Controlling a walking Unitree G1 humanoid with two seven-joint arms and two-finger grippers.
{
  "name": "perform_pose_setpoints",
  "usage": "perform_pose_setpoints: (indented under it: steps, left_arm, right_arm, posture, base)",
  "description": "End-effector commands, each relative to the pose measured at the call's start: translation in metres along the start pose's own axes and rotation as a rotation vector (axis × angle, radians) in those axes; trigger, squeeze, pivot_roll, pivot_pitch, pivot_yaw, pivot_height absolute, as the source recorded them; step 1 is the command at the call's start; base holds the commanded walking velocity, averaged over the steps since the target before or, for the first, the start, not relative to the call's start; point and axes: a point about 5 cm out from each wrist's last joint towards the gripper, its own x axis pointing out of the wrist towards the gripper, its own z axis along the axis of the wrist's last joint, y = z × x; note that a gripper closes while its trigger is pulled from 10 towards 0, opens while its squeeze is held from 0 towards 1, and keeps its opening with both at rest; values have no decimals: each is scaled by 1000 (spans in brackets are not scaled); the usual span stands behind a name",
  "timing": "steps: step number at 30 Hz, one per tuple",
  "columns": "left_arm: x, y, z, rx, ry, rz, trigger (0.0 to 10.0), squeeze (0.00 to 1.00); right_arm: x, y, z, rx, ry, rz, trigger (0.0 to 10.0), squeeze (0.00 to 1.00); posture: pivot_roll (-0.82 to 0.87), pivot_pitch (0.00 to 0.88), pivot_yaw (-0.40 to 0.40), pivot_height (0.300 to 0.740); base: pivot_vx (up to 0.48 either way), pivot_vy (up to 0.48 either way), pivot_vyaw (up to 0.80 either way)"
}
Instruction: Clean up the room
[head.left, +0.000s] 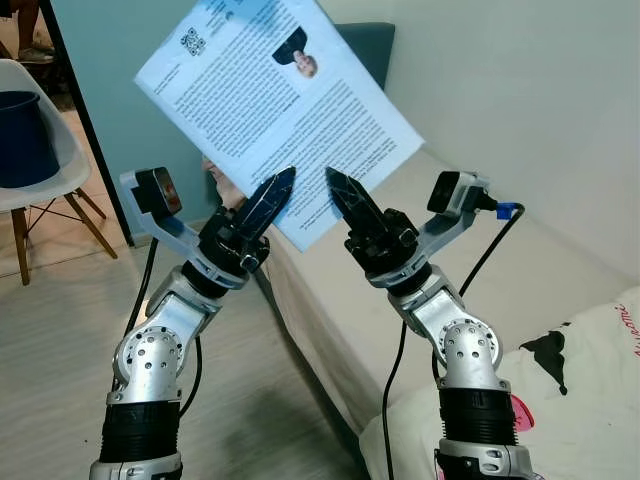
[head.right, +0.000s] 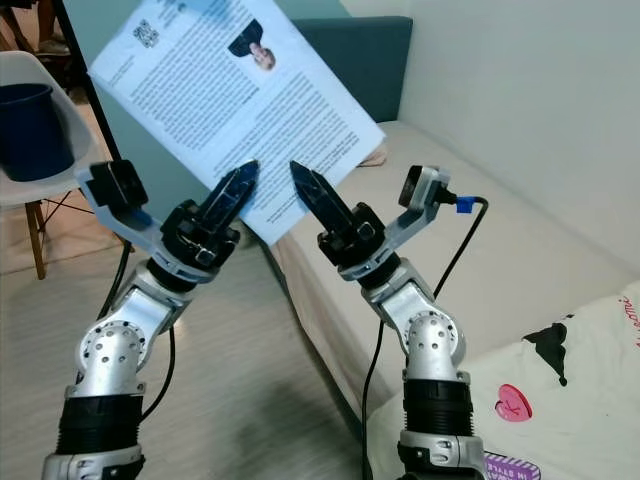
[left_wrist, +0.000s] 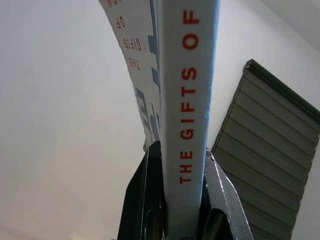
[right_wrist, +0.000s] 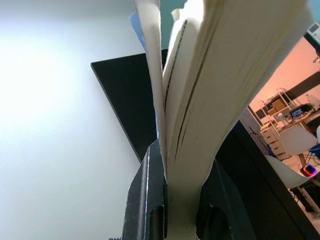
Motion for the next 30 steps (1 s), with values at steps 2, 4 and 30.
perform_pose_setpoints:
  steps: [2, 4, 30]
  left_arm:
    - [-1, -3, 3, 16, 10, -31, 10000, 0]
    - [-2, -2, 1, 14, 16, -25, 10000, 0]
    - [-121, 95, -10, 225, 219, 989, 10000, 1000]
  right_arm:
    - [-9, -7, 15, -30, -77, -86, 0, 0]
    - [-10, -7, 15, -30, -79, -90, 0, 0]
    - [-80, -86, 21, -408, 185, -870, 0, 0]
  posture:
    - [-63, 0, -50, 740]
    - [-62, 0, -50, 740]
    - [-55, 0, -53, 740]
  base:
    - [0, 0, 0]
    - [0, 0, 0]
    - [0, 0, 0]
